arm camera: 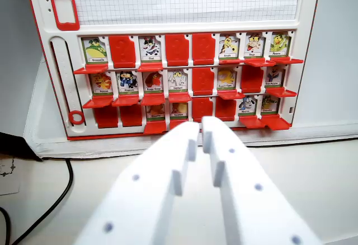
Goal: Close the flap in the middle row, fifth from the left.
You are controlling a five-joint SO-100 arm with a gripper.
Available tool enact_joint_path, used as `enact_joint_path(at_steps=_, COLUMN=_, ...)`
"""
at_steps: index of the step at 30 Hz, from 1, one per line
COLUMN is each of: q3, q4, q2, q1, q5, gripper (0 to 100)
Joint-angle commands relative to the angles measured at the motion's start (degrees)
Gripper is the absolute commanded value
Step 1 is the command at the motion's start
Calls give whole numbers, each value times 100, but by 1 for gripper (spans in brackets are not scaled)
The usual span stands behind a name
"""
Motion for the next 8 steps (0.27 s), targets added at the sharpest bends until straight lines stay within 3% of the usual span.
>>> enact_joint_path(at_steps=1, q3=-53, q4=79, q2=141, q1=-26, q5=-35, gripper=0)
enact_joint_path(at_steps=8, q3=-26, q4=202, q2=44, q1=18, q5=-105, gripper=0)
